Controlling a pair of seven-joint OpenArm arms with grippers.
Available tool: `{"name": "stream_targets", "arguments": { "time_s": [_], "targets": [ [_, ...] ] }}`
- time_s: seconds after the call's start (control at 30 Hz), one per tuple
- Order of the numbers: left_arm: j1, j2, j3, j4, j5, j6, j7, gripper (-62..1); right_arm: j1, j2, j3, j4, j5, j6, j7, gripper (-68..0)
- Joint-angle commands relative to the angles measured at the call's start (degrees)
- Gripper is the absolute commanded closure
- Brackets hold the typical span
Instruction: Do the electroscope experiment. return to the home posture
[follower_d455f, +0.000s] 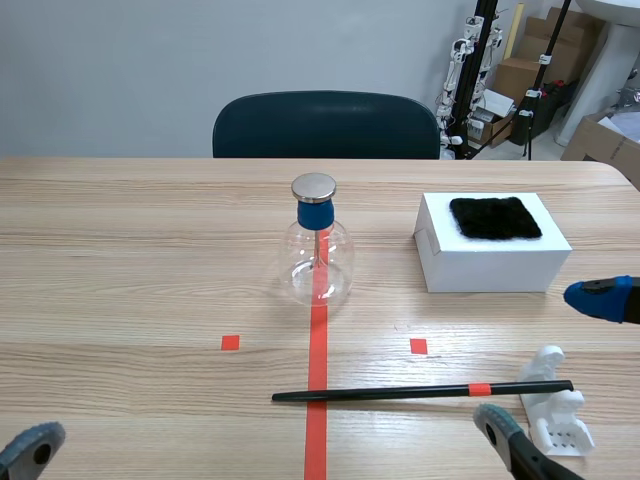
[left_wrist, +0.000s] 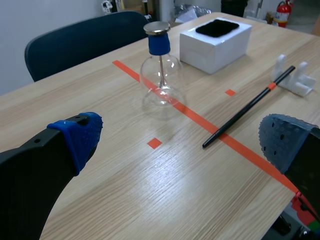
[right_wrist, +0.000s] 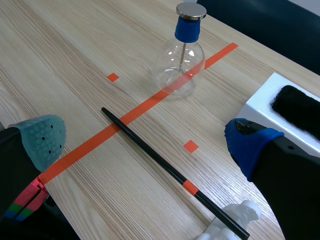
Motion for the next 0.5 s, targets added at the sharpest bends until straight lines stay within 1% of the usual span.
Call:
{"name": "stream_targets", "arguments": {
  "time_s": [0.0,0.1,0.13,0.47],
  "targets": [
    [0.0,0.3,0.1,0.5,-0.5,-0.1,1.6,-62.3,0.2,0.6,0.6,0.3,0.3,0.0,1.0,-67.9],
    [-1.0,0.3,0.1,0.5,-0.5,-0.1,6.9,-62.3,0.2,0.6,0.6,0.3,0.2,0.0,1.0,-67.9],
    [-1.2,0.3,0.1,0.5,-0.5,-0.1,7.6,-62.3,0.2,0.6,0.6,0.3,0.2,0.0,1.0,-67.9],
    [-1.3,0.3,0.1,0.5,-0.5,-0.1,7.7,-62.3,0.2,0.6,0.6,0.3,0.2,0.0,1.0,-67.9]
  ]
}}
